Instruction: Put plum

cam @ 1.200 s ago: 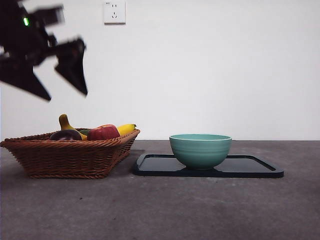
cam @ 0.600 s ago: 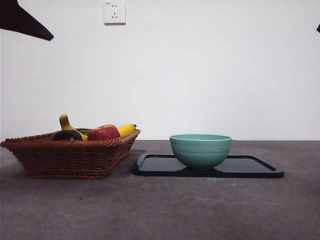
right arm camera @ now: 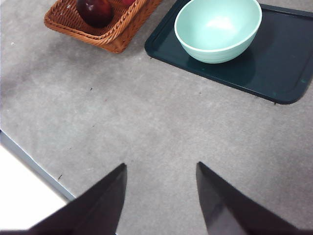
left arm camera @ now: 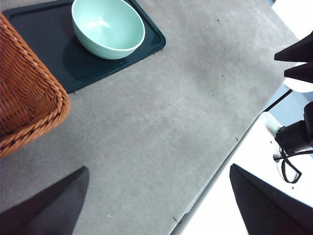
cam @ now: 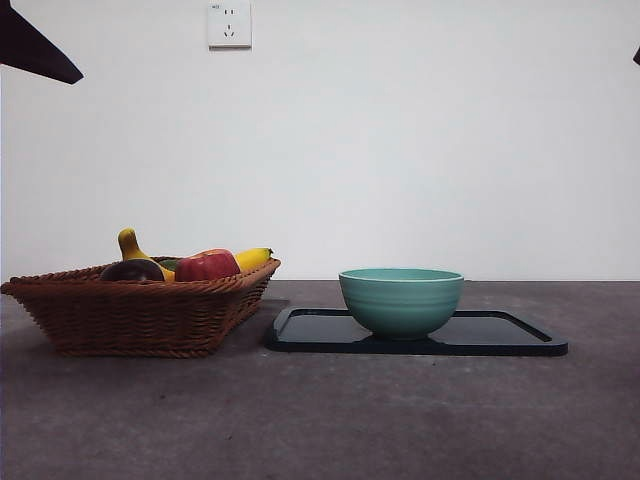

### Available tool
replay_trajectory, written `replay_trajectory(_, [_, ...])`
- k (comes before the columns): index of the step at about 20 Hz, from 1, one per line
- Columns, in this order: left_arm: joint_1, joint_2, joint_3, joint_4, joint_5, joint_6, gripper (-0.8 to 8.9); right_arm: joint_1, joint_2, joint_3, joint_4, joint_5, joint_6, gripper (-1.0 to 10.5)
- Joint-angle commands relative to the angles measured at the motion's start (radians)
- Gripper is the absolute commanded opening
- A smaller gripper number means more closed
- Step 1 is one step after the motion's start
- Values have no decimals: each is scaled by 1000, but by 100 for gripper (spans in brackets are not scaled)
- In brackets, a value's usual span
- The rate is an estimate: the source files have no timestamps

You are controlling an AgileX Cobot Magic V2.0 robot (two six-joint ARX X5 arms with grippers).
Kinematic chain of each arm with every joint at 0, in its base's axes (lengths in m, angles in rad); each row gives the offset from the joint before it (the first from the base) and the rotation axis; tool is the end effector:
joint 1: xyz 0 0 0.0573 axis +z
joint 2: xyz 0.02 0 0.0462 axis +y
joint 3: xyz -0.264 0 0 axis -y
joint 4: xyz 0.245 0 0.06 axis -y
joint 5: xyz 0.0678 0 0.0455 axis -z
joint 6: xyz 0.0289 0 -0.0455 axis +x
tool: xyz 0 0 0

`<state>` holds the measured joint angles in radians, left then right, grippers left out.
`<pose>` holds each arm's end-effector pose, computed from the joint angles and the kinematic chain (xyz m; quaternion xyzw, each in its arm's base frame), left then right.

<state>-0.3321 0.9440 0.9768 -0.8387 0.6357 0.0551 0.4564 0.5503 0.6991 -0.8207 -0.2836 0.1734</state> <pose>0.1562 -0.0720 0.3196 -0.0368 0.3757 -0.4385 0.8156 0.0890 0.0527 0.2777 0.0479 0.3568 0.3117 0.8794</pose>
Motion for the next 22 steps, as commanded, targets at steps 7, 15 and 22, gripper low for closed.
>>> replay_trajectory(7, [-5,10,17,10,9,16,459,4,4,4,35,5,81,227])
replay_trajectory(15, [-5,10,17,22,9,11,459,-69,367,270,110,82,91,287])
replay_trajectory(22, [-5,10,17,16,9,11,459,-162,814,572,102,74,-3,290])
